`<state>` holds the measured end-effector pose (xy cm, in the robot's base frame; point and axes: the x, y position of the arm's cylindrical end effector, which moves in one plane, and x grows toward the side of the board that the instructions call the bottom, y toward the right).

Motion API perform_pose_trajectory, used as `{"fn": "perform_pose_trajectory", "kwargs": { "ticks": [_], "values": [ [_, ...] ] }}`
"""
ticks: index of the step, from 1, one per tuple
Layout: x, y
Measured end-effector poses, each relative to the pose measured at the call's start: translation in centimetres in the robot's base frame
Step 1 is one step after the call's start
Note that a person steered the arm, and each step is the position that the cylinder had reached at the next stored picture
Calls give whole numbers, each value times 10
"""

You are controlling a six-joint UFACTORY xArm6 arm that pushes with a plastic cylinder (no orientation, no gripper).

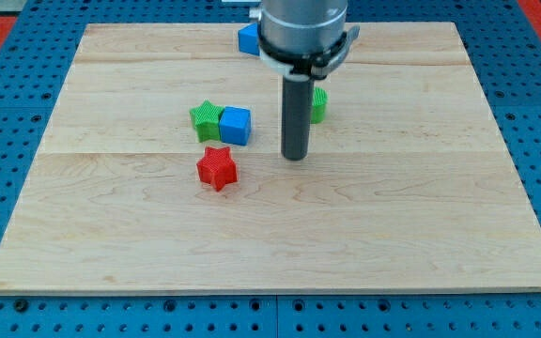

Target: Push the blue cube up a bit

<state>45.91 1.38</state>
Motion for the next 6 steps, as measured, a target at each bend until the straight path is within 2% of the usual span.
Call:
{"fn": "perform_pose_trajectory", "kwargs": {
  "ticks": [1,4,5,6],
  "values": [
    [-2,-44],
    [-65,-49],
    [-49,-60],
    [-44,-98]
  ]
}}
